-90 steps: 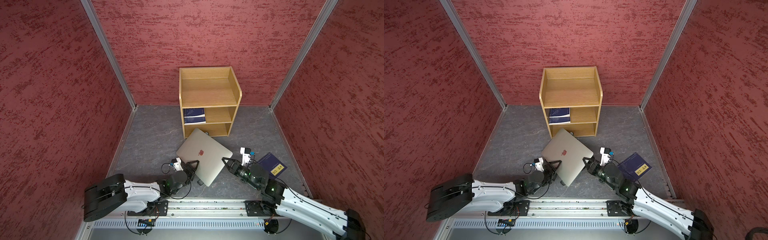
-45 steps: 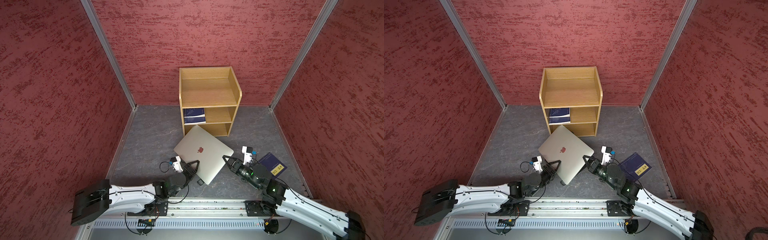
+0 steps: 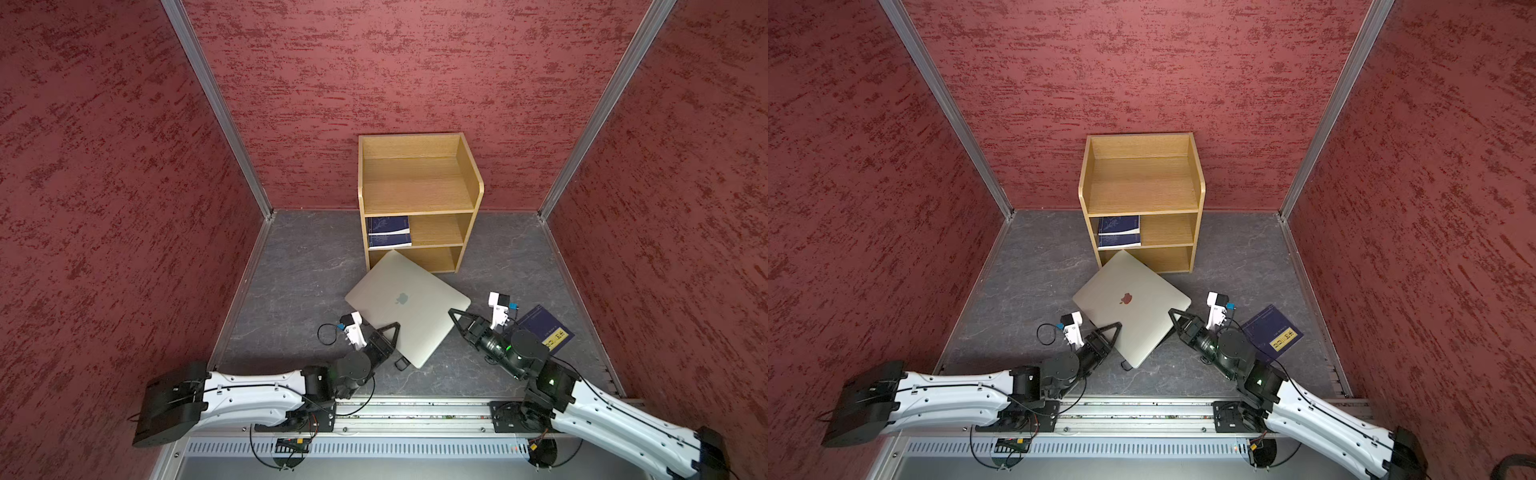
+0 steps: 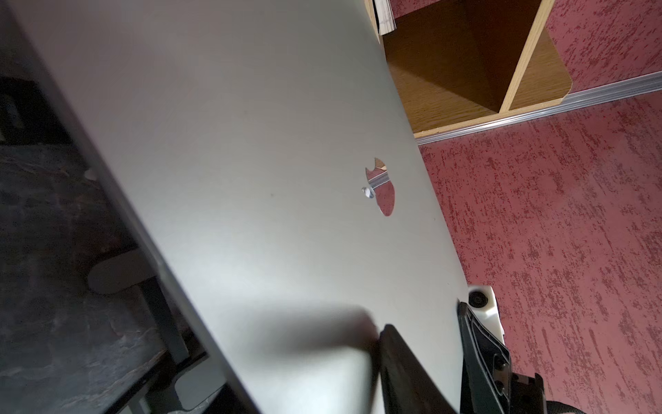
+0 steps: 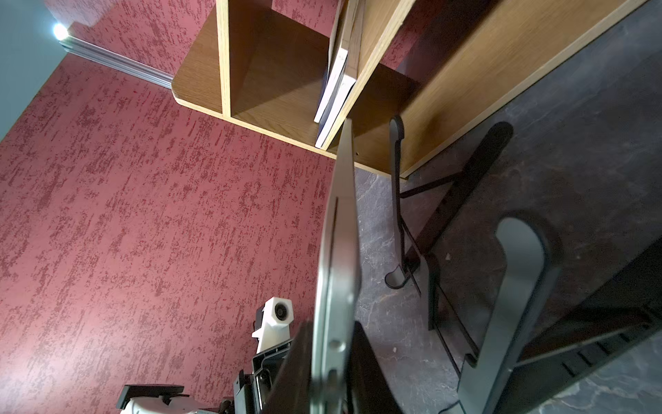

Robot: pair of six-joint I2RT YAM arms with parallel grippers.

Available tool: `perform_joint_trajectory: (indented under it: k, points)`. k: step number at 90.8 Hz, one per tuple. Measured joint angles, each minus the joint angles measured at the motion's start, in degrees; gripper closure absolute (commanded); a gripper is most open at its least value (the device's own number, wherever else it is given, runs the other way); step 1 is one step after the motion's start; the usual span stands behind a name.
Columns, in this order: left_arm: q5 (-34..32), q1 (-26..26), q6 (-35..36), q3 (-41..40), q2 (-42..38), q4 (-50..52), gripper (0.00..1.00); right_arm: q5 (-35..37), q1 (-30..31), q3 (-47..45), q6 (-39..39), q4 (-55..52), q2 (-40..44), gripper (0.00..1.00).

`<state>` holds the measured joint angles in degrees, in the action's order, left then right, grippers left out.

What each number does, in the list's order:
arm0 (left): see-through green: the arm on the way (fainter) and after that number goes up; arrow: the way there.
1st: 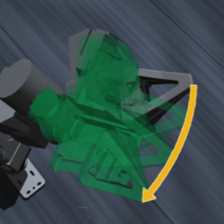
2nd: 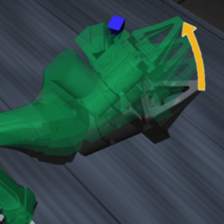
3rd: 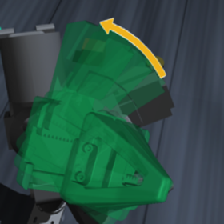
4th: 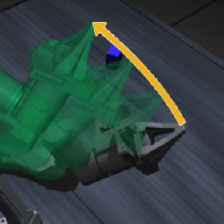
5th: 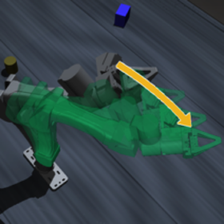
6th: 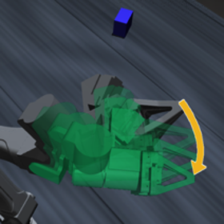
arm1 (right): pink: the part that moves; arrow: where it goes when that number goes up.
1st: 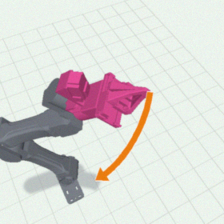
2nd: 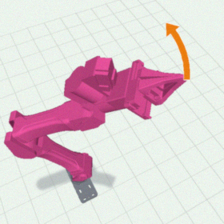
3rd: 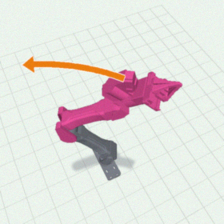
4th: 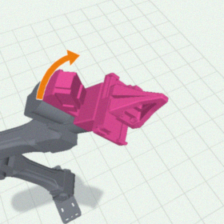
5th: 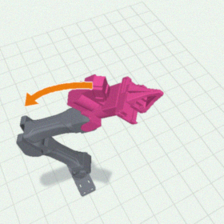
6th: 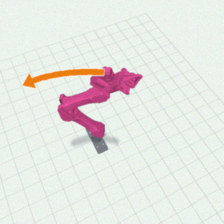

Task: Close the laptop lid and set it aside
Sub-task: Pick up the laptop from the computer stand.

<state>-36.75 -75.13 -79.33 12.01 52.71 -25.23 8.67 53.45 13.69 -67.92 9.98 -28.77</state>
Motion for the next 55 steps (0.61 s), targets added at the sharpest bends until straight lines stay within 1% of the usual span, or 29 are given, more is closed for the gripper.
perform_joint_trajectory:
  k: [31, 42, 55]
  points:
    - [-1.79, -2.58, -0.61, 0.02, -1.31, 0.76, 0.55, -0.39, 0.00, 2.32, -1.92, -5.14, 0.83, 1.00]
    - [-2.99, -3.69, -0.83, 0.13, -1.31, 0.74, 0.59, -0.50, -0.04, 2.12, -2.89, -6.03, 1.77, 1.00]
    - [-4.37, -4.81, -0.74, 0.79, -1.36, 0.74, 0.60, -0.70, -0.07, 1.95, -3.15, -6.49, 3.21, 1.00]
